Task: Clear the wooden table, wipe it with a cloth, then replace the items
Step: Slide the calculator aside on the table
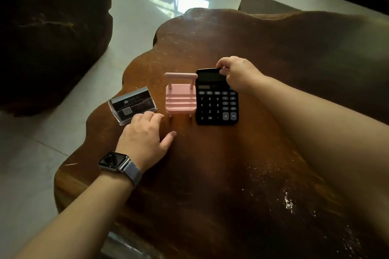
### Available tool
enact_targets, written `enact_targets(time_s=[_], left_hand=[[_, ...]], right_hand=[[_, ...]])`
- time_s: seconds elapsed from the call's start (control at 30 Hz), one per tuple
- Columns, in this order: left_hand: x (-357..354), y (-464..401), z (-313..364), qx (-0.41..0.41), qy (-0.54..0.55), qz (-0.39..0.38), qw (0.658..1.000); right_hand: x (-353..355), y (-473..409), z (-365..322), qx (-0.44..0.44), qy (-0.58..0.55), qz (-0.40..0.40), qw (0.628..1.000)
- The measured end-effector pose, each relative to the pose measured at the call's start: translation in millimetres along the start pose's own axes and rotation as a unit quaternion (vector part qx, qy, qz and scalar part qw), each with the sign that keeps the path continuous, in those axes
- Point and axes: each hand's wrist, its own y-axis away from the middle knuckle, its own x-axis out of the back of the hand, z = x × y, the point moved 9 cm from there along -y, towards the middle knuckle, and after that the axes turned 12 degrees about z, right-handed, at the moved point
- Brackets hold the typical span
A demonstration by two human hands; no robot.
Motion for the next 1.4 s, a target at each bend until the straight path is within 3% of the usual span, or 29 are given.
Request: enact_targets(time_s=[0.57,0.83,1.1,1.4], left_hand=[[1,2,11,-0.012,0.021,-0.015,1.0],[23,5,34,-0.039,0.05,-0.013,0.998],[73,34,135,-0.156,0.117,-0.001,0.981],[106,140,328,-0.33,0.178,-0.059,0.925]], right_hand=[[-1,7,6,-0.026,-0.012,0.0,1.0],[29,81,-14,0.001,-0.026,0.051,0.998],[100,236,9,-0.058,-0.052,0.136,0.988],[210,456,96,-0.194,-0.035,0.279,0.94]])
